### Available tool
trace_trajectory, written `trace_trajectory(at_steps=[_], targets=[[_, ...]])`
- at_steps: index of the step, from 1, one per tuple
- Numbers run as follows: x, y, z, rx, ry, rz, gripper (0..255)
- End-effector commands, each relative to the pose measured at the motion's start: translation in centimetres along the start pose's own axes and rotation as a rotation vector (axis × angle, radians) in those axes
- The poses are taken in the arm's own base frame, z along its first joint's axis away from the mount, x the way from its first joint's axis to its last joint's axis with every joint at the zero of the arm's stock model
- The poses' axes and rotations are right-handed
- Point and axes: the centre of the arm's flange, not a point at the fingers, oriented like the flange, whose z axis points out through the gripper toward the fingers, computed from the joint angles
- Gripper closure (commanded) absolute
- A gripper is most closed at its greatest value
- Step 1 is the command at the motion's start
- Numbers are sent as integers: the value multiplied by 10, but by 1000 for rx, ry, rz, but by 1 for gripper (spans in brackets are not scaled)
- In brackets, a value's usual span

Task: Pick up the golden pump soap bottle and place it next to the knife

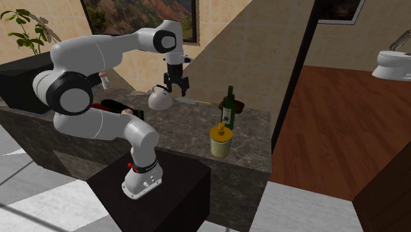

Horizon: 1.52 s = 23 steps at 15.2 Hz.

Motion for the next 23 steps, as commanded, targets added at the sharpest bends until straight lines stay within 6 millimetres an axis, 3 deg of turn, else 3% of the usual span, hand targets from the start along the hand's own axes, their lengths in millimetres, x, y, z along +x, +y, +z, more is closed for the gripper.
trace_trajectory(at_steps=[1, 23], targets=[[0, 0, 0, 0, 0, 0, 0], [60, 254, 125, 42, 25, -86, 0]])
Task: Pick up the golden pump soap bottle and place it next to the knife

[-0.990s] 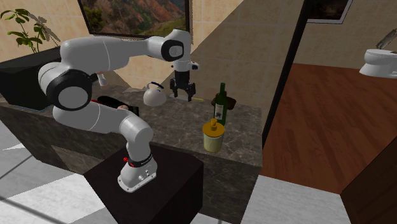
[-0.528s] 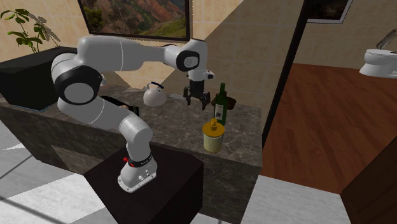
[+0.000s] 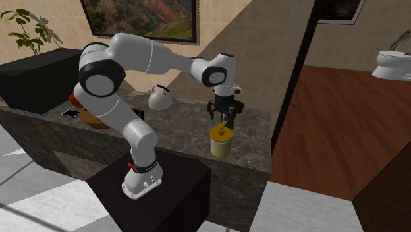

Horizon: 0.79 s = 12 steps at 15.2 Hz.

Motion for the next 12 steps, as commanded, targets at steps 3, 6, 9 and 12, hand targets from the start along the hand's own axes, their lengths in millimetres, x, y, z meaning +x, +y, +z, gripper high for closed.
trace_trajectory(at_steps=[3, 6, 9, 12], targets=[[2, 9, 22, 0, 1, -4, 0], [2, 9, 38, 0, 1, -4, 0], [2, 9, 46, 0, 1, -4, 0], [2, 9, 46, 0, 1, -4, 0]])
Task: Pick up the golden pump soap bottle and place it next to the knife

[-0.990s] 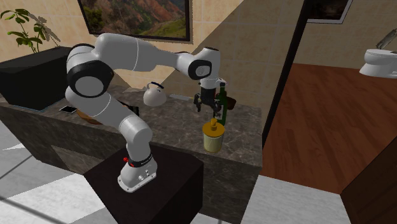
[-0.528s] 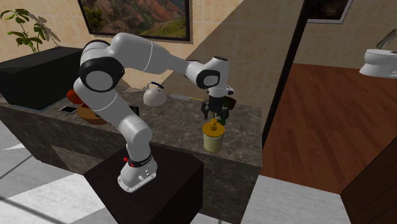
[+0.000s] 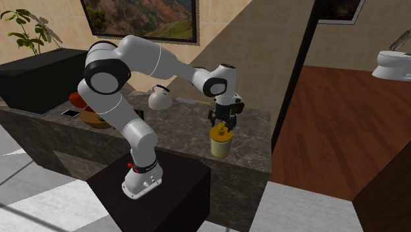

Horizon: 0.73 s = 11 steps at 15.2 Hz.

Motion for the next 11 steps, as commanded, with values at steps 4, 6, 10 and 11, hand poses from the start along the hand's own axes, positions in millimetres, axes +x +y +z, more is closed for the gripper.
trace_trajectory(at_steps=[4, 6, 10, 11], targets=[[0, 0, 0, 0, 0, 0, 255], [0, 0, 0, 0, 0, 0, 255], [0, 0, 0, 0, 0, 0, 255], [0, 0, 0, 0, 0, 0, 255]])
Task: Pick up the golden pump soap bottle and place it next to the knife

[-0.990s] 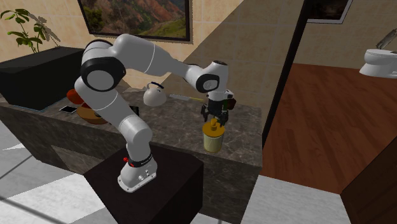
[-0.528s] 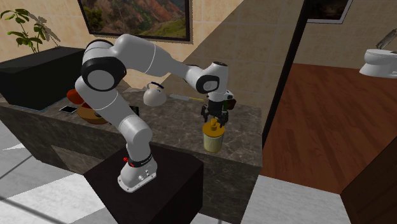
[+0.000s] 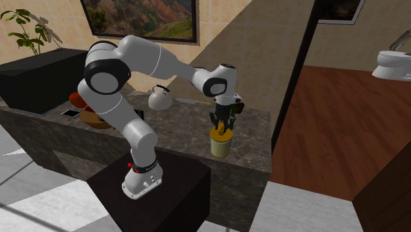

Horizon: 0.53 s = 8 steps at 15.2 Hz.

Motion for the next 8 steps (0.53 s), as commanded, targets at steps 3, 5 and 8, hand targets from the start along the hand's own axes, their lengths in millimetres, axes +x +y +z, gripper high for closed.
trace_trajectory(at_steps=[3, 5, 8], targets=[[-1, 0, -5, 0, 0, 0, 255], [-1, 0, -15, 0, 0, 0, 255], [-3, 0, -31, 0, 0, 0, 255]])
